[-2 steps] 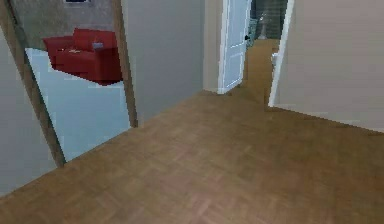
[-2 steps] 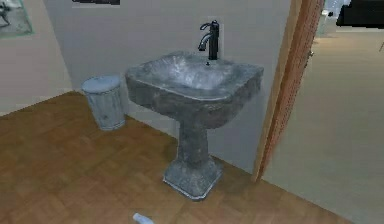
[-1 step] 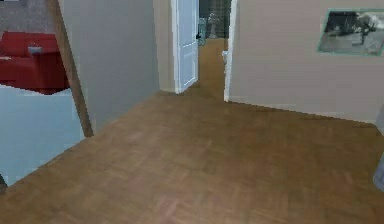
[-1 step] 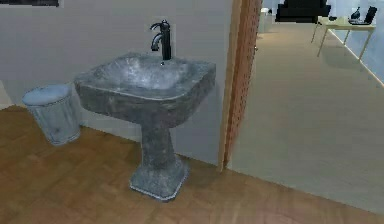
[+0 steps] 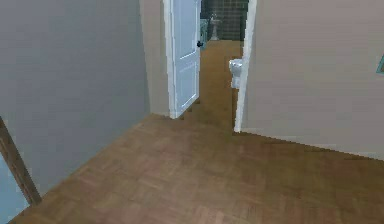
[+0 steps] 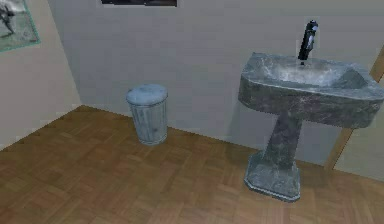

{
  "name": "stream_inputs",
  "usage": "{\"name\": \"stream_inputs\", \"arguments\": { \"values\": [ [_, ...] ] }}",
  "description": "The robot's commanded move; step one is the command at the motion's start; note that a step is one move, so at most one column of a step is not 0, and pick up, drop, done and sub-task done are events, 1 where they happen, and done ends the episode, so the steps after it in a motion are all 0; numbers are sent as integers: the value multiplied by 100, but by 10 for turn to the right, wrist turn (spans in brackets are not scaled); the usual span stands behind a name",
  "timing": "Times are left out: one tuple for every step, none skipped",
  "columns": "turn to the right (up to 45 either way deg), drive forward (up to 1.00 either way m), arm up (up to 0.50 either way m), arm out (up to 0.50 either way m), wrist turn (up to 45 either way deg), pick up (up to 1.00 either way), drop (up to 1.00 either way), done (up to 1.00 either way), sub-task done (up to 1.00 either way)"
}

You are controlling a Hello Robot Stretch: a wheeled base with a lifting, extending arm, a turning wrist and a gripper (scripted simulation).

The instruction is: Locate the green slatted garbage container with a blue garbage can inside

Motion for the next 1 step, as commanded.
{"name": "stream_inputs", "arguments": {
  "values": [
    [30, 0, 0, 0, 0, 0, 0, 0, 0]
  ]
}}
